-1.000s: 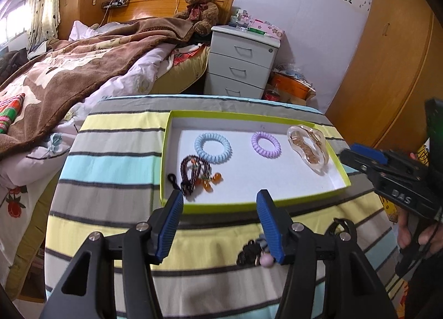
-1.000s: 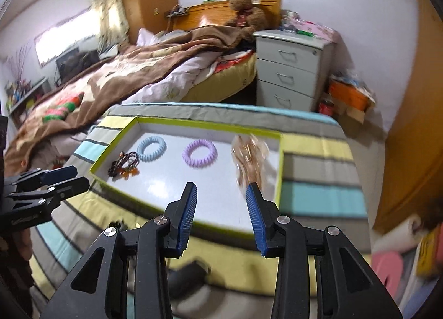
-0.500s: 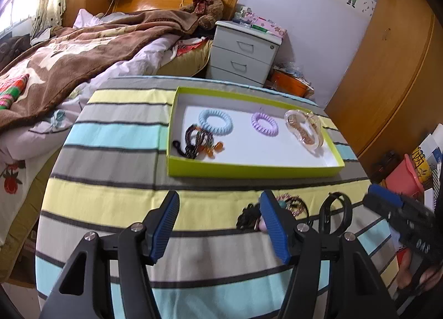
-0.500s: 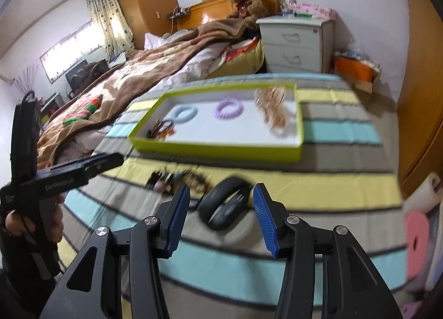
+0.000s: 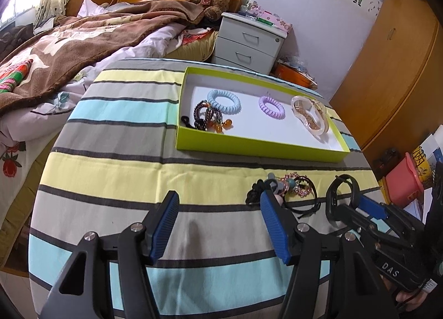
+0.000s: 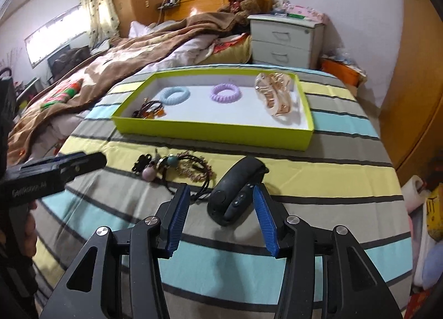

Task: Organize jewelry
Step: 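Grasp the black watch band with the right tool while the left tool moves toward the hair accessories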

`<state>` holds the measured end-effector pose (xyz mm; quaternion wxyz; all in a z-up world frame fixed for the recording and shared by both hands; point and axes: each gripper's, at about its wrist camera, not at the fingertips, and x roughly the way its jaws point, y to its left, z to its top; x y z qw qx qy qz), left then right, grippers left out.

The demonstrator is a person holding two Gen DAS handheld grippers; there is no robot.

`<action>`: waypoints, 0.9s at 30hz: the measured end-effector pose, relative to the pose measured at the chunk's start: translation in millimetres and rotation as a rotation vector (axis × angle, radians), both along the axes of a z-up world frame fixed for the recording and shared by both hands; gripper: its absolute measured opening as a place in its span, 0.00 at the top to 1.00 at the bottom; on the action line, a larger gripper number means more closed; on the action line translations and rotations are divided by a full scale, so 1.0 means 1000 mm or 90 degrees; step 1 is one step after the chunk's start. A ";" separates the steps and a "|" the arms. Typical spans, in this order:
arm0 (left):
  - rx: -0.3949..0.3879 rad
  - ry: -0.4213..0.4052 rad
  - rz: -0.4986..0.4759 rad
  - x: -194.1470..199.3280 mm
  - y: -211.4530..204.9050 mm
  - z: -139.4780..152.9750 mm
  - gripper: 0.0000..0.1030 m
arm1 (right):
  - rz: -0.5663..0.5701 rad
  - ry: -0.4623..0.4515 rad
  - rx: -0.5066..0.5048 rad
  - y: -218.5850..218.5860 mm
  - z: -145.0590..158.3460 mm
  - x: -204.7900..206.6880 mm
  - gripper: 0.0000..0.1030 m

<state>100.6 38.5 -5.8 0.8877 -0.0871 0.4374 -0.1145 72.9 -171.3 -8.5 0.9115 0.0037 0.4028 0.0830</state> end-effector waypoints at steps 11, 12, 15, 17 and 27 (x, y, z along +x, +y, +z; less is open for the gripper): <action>0.006 0.014 -0.018 0.000 -0.009 -0.008 0.39 | -0.029 -0.012 0.006 -0.015 0.003 -0.010 0.85; 0.008 0.016 -0.020 0.001 -0.011 -0.008 0.39 | -0.032 -0.012 0.007 -0.018 0.003 -0.010 0.85; 0.013 0.017 -0.031 0.003 -0.016 -0.009 0.39 | -0.038 -0.017 0.003 -0.025 0.005 -0.012 0.85; 0.016 0.015 -0.039 0.005 -0.020 -0.009 0.39 | -0.041 -0.023 0.001 -0.029 0.007 -0.013 0.85; 0.034 0.028 -0.069 0.023 -0.041 -0.015 0.39 | -0.054 -0.039 -0.001 -0.044 0.013 -0.021 0.85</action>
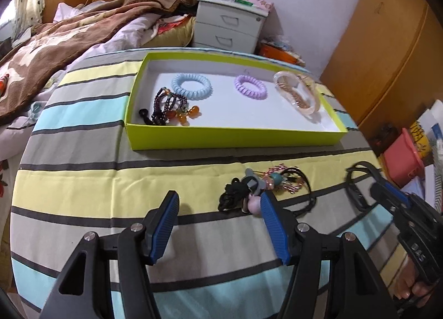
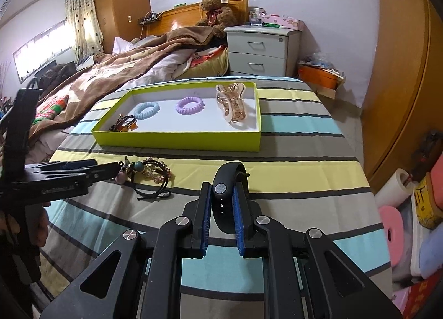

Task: Organize jewelry
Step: 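Grasp the black watch band with the right tool while the left tool moves toward the hair accessories, then grasp the pink-ball hair tie with the left tool and lift it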

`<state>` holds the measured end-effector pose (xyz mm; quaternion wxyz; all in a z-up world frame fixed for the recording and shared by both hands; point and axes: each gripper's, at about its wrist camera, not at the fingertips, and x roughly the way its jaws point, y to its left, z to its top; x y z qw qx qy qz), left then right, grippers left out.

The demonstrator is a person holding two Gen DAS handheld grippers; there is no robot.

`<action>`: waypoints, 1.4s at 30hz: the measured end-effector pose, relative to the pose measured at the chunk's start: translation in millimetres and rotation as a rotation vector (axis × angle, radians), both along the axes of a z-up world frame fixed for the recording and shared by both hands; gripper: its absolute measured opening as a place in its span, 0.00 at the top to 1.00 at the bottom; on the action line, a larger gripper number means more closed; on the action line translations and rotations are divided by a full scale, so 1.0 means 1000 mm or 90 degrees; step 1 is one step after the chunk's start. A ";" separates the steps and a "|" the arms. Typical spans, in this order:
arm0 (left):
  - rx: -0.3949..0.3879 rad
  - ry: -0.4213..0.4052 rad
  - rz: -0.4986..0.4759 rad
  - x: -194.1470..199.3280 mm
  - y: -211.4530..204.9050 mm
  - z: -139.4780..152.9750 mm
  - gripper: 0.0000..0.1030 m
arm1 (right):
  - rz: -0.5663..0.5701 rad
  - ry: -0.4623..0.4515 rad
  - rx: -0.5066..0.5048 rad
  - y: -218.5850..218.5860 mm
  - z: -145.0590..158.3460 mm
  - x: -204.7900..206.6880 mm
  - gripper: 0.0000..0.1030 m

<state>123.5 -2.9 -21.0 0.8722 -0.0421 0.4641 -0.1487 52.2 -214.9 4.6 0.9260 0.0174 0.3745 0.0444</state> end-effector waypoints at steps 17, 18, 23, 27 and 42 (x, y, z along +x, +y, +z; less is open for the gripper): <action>0.029 -0.001 -0.013 0.005 -0.016 -0.005 0.74 | -0.005 -0.011 0.010 -0.006 0.004 -0.003 0.85; 0.024 0.001 -0.015 0.005 -0.016 -0.006 0.79 | -0.004 -0.011 0.009 -0.006 0.004 -0.003 0.85; 0.023 0.000 -0.016 0.005 -0.016 -0.006 0.85 | -0.007 -0.013 0.011 -0.006 0.005 -0.004 0.85; 0.019 -0.011 -0.018 0.001 -0.015 -0.001 0.85 | -0.007 -0.018 0.011 -0.005 0.006 -0.005 0.85; 0.007 -0.045 -0.007 -0.008 -0.006 0.023 0.85 | 0.008 -0.047 0.022 -0.007 0.025 -0.008 0.85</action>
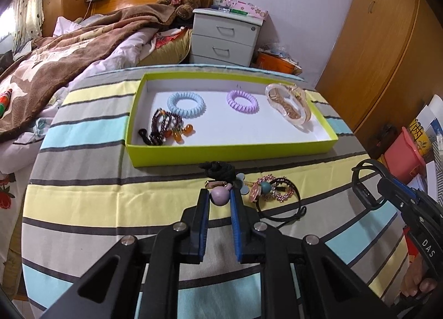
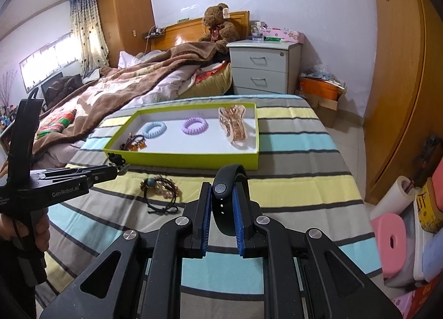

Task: Organize jewelry
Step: 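Grasp the pink-ball hair tie with the left tool and lift it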

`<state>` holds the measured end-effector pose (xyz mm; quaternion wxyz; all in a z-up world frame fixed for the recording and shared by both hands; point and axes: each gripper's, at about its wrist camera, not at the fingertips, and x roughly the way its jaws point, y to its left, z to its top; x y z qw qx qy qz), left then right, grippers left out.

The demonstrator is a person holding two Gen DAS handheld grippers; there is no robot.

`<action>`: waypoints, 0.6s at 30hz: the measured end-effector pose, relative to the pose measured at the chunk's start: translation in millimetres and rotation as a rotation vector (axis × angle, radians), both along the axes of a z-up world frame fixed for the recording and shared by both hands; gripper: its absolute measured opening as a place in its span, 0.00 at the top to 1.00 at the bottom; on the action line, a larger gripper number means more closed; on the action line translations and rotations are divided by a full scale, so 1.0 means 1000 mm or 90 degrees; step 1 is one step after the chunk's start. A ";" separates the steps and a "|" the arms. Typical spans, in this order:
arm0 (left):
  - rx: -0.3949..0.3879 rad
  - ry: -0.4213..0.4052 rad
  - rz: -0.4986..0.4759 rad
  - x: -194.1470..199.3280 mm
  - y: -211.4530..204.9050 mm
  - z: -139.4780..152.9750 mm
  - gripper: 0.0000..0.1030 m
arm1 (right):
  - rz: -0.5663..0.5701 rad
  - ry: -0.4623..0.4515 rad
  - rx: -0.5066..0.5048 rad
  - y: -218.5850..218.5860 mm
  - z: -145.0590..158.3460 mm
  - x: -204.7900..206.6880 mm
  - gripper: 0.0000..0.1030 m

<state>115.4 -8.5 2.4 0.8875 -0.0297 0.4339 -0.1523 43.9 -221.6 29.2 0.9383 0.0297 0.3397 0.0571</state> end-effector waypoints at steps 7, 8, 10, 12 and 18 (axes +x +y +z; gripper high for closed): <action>-0.015 -0.020 0.006 0.003 0.007 0.019 0.85 | 0.010 -0.014 0.014 -0.001 0.014 0.004 0.85; -0.017 -0.024 0.008 0.004 0.007 0.022 0.85 | 0.012 -0.015 0.017 -0.001 0.017 0.006 0.85; -0.015 -0.033 0.006 0.005 0.008 0.028 0.85 | 0.020 -0.017 0.028 -0.002 0.021 0.009 0.85; -0.017 -0.040 0.006 0.008 0.008 0.033 0.85 | 0.030 -0.019 0.052 -0.004 0.026 0.013 0.85; -0.021 -0.052 0.007 0.018 0.008 0.043 0.85 | 0.058 -0.030 0.094 -0.009 0.036 0.025 0.85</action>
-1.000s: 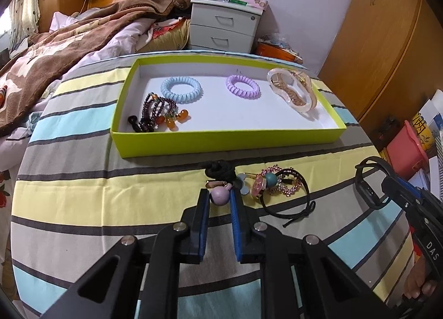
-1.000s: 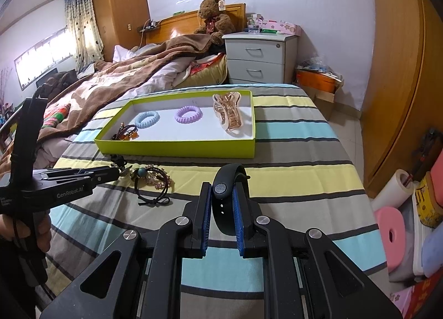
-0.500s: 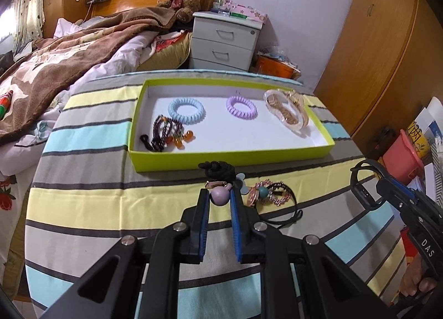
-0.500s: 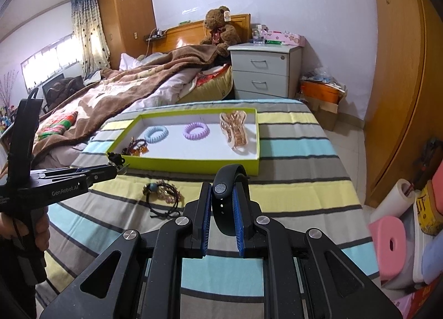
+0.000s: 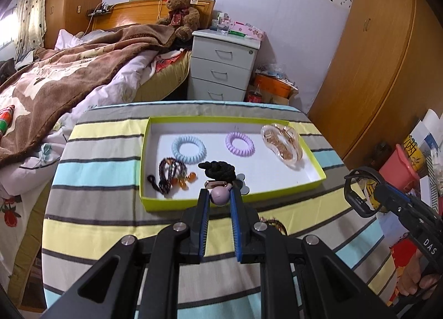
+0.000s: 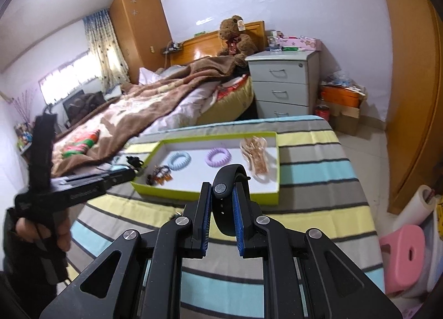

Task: Organize jewelry
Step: 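Grasp the pink-ball hair tie with the left tool and lift it, then lower the watch band and pink-ball hair tie into the green box, open both tools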

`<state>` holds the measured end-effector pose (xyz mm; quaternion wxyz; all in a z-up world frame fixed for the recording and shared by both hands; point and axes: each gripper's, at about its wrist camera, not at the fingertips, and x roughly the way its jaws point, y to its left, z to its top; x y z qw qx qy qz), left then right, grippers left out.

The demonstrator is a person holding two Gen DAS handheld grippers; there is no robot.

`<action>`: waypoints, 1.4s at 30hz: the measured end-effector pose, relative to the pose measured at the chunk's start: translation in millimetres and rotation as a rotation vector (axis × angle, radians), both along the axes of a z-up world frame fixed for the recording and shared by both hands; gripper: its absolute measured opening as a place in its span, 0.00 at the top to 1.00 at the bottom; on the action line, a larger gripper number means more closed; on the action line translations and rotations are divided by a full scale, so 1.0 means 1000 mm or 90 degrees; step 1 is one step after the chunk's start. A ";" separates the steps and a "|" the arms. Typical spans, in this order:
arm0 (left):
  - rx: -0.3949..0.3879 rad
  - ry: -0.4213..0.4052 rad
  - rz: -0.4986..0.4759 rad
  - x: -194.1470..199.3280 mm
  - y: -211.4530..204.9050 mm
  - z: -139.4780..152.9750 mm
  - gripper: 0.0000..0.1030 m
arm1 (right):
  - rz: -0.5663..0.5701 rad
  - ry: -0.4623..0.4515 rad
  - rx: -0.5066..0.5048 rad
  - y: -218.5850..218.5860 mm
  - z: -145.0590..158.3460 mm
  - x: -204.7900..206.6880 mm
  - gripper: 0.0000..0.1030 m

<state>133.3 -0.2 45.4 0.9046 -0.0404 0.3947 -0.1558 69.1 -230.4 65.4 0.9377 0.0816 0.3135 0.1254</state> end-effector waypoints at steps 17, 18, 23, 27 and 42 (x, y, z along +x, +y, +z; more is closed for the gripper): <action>-0.026 0.027 0.007 0.049 -0.003 -0.010 0.85 | 0.047 0.012 0.037 0.009 -0.014 0.070 0.85; -0.031 0.030 0.006 0.053 -0.004 -0.012 0.85 | 0.049 0.017 0.039 0.010 -0.017 0.075 0.85; -0.037 0.055 0.001 0.068 -0.013 -0.026 0.85 | 0.057 0.037 0.046 0.012 -0.032 0.091 0.85; -0.040 0.067 0.000 0.077 -0.019 -0.035 0.85 | 0.065 0.045 0.041 0.015 -0.041 0.099 0.85; -0.025 0.096 -0.004 0.093 -0.033 -0.057 0.85 | 0.064 0.061 -0.012 0.021 -0.063 0.116 0.85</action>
